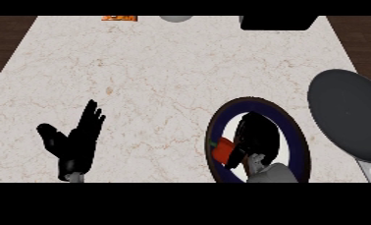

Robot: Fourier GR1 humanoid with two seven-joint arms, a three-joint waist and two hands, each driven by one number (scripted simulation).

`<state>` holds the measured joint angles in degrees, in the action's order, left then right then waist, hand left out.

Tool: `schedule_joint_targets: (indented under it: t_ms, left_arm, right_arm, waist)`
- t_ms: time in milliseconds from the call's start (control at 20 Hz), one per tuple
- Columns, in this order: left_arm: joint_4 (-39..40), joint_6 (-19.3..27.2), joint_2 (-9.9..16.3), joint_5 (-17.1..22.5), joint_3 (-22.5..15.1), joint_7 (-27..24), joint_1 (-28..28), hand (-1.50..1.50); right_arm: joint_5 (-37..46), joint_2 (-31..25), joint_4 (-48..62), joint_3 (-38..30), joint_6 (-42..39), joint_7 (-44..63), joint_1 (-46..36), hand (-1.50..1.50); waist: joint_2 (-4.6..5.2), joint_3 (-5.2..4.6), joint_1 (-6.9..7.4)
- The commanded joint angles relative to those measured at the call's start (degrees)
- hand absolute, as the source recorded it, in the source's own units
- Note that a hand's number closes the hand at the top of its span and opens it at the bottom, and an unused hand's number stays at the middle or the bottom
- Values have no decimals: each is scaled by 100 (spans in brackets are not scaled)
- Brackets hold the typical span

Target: Pick the bell pepper from the plate and place it in the pan

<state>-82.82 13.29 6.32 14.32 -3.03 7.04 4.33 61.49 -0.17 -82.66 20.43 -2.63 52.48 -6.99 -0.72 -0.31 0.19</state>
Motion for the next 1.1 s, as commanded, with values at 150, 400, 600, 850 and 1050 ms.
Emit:
schedule_joint_targets:
  t_ms: [150, 400, 600, 850, 1050]
  left_arm:
    - [17, 94, -83, -172, -81, 60, -41, 0]
    - [342, -39, -147, -62, 69, -206, -121, 0]
    - [196, 207, -234, -219, -29, -72, -135, 0]
    - [-1, 59, -71, -106, 26, 174, -84, 0]
    - [-22, 297, -250, -217, -13, 240, -278, 0]
  right_arm:
    - [175, -354, -423, 860, -162, -871, 577, 150]
    - [661, -670, -953, 1301, 81, -1304, 440, 150]
    - [1433, -1167, -2159, 1438, 355, -1027, 639, 150]
    - [1858, -1314, -3359, 994, 464, -633, 583, 150]
    - [2023, -1072, -3998, 969, 417, -278, 881, 150]
  waist:
    - [62, 31, -32]
    - [65, 28, -34]
    - [32, 26, -119]
    - [38, 29, -97]
    - [57, 31, -58]
